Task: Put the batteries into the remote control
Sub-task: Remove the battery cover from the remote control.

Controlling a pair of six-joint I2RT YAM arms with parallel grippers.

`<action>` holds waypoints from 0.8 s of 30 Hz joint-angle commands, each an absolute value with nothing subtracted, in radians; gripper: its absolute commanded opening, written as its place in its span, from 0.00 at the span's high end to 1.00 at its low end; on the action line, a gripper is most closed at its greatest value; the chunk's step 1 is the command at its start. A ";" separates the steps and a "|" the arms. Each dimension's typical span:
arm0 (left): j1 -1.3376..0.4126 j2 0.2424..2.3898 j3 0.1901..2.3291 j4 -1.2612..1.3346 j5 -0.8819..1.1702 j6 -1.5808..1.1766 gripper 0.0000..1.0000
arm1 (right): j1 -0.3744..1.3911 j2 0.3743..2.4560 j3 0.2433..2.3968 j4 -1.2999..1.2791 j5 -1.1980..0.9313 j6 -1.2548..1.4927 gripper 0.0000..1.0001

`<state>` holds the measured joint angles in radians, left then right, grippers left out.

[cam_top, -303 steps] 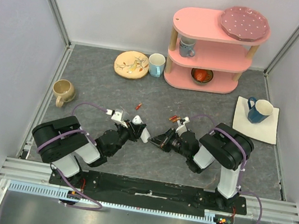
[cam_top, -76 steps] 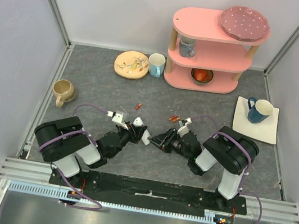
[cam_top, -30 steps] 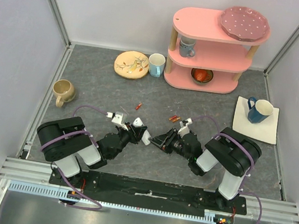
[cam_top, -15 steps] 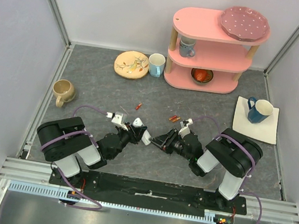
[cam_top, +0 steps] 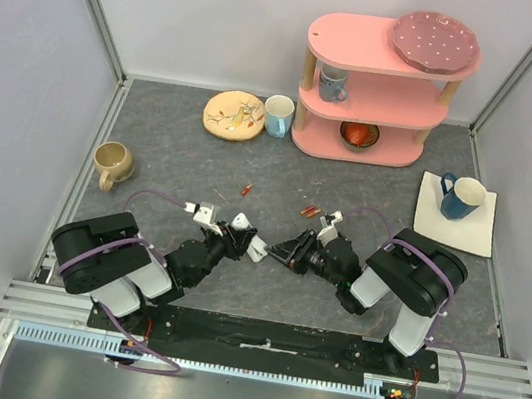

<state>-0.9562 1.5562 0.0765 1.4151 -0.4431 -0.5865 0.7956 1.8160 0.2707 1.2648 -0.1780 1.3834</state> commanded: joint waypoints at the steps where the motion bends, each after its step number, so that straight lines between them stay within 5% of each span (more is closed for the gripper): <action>1: -0.969 1.532 0.051 1.598 -0.451 -0.571 0.98 | 0.798 1.816 0.284 1.511 -0.164 1.370 0.63; 24: -0.968 1.523 0.066 1.548 -0.466 -0.630 0.98 | 0.798 1.724 0.250 1.367 -0.176 1.309 0.49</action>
<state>-0.9615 1.5280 0.0689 1.3846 -0.4438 -0.6094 0.7956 1.7912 0.2565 1.2892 -0.1860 1.3579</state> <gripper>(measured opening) 0.324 0.504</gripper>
